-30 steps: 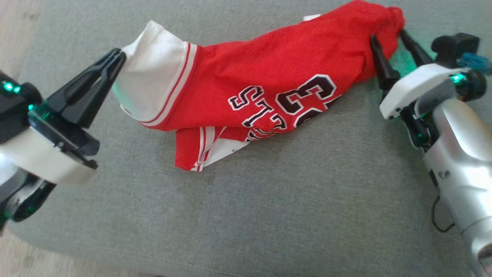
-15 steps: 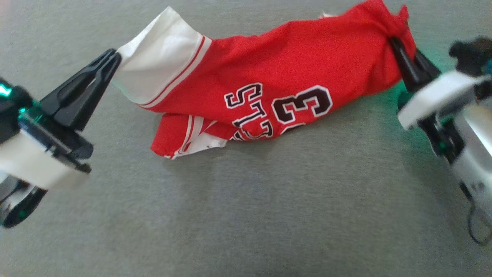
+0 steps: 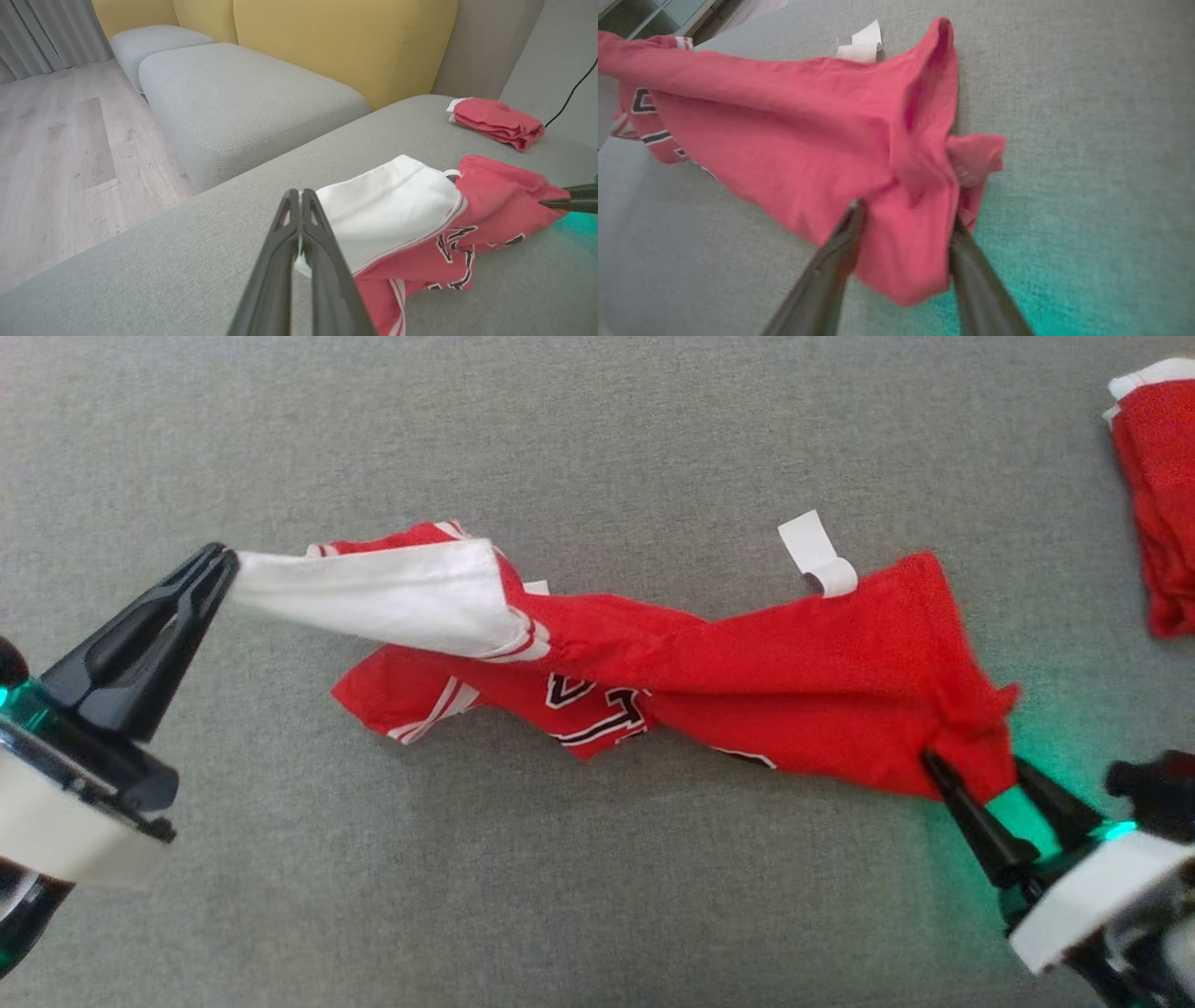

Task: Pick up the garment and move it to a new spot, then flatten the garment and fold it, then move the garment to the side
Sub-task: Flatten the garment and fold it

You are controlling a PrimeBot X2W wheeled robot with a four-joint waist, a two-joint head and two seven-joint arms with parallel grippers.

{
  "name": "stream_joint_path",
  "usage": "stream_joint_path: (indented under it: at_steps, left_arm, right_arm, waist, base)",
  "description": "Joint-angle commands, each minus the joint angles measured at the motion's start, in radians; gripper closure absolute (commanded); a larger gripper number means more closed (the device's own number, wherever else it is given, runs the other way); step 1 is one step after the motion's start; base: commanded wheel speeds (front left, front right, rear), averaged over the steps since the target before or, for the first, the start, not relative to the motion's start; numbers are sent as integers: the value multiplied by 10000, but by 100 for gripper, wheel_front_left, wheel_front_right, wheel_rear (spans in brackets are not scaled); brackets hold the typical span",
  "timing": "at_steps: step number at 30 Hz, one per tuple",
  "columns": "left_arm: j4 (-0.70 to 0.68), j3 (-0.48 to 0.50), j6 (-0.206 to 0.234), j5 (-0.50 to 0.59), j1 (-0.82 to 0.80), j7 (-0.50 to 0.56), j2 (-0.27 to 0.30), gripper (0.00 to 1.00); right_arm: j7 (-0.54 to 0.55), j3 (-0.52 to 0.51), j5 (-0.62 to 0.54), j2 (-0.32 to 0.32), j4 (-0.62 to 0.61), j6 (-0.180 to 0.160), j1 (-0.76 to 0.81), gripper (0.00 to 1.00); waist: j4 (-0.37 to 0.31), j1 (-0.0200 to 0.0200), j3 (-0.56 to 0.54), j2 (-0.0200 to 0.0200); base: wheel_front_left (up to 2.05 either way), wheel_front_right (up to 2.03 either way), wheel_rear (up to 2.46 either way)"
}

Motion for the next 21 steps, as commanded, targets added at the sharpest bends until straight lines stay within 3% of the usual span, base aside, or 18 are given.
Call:
stream_joint_path:
  at_steps: [1, 6, 11, 18, 21]
  left_arm:
    - [-96, 494, 153, 115, -6, 93, 626, 100]
    - [-6, 462, 118, 170, 2, 239, 464, 100]
    - [58, 448, 23, 219, -42, 323, 256, 100]
    - [253, 448, -171, 375, -231, 456, -90, 100]
    - [350, 438, -260, 442, -298, 526, -261, 100]
  right_arm:
    - [311, -702, -96, -140, -1003, -7, 515, 0]
    - [1453, -2685, -208, -125, -2568, -7, 1127, 0]
    - [2146, -3633, -1289, 18, -2611, -7, 410, 0]
    - [2705, -2708, -2402, 132, -893, -7, -1766, 0]
    - [2716, -1730, -2643, -142, 363, -7, -2738, 0]
  waist:
    - [-14, 1, 28, -1]
    - [175, 1, -49, -1]
    - [408, 1, 6, -1]
    - [773, 1, 241, -1]
    - [913, 1, 269, -1]
  base:
    - [0, 0, 0]
    - [0, 0, 0]
    - [0, 0, 0]
    - [0, 0, 0]
    - [0, 0, 0]
